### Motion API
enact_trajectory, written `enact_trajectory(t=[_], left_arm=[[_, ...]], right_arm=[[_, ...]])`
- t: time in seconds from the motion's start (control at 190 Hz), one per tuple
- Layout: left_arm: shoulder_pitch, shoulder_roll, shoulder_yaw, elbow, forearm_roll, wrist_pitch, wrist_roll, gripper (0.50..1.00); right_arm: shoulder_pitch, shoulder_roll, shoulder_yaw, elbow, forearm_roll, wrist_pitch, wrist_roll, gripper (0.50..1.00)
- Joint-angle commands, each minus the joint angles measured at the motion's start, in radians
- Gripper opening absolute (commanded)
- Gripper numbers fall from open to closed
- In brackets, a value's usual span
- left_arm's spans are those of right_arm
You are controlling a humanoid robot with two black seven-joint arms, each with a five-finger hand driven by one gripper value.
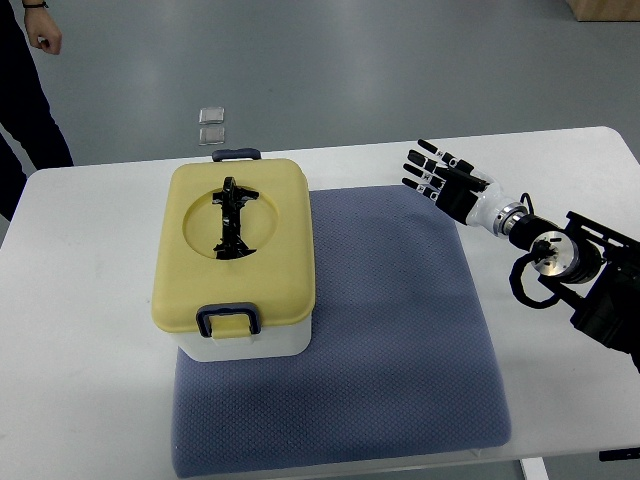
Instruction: Open white storage box with right hand
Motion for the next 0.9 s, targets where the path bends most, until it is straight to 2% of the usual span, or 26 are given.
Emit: enact_trajectory(t=[0.0, 0.321, 0.895], left_arm=[[0.0, 0.0, 0.0, 0.0, -0.002, 0.003, 0.005, 1.0], [-0.002, 0.0, -0.003, 0.011, -0.002, 0.003, 0.003, 1.0], [-0.005, 0.0, -0.003, 0.018, -0.002, 0.006, 0.002, 1.0]], right_arm=[[0.002, 0.0, 0.0, 0.0, -0.002, 0.0, 0.001, 0.934], [0.003, -0.013, -0.001, -0.003, -0.017, -0.016, 0.006, 0.934], [-0.018, -0.017, -0.011, -0.003, -0.033, 0.009, 0.037, 0.934]])
